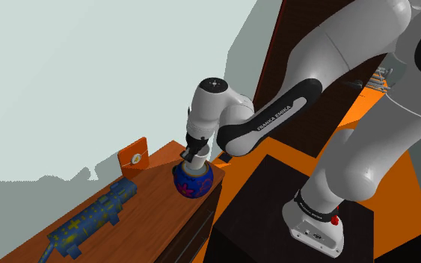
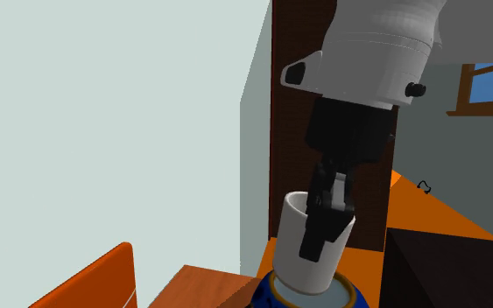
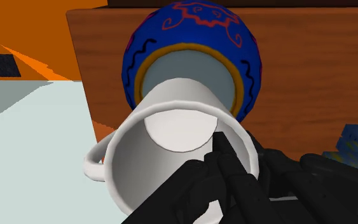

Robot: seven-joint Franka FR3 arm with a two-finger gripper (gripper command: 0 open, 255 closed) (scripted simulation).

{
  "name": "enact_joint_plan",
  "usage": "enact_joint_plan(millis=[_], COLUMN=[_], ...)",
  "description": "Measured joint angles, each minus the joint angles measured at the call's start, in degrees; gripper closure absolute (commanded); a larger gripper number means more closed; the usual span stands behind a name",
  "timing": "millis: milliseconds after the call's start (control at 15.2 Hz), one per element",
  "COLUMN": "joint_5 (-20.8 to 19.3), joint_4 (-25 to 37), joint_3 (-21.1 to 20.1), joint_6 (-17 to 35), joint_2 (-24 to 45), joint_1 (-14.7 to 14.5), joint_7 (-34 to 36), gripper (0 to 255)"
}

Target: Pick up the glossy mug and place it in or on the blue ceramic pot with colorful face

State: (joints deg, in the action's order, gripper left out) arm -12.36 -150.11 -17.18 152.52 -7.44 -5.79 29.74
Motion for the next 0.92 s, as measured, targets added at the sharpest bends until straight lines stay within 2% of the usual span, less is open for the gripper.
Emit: enact_joint_plan(millis=[66,462,726,924], joint_5=[-0.01,-0.01,4.69,5.54], joint_4=[0.00,0.01,0.63,0.71], joint_3=[0.00,0.00,0.57,0.79], joint_6=[0.01,0.01,-6.38,-7.79], joint_2=[0.01,0.00,-6.24,-7.55], joint_1=[0.00,0.00,-1.98,-2.40], joint_7=[0.01,0.01,-3.24,-3.88], gripper=[0,0,0,0])
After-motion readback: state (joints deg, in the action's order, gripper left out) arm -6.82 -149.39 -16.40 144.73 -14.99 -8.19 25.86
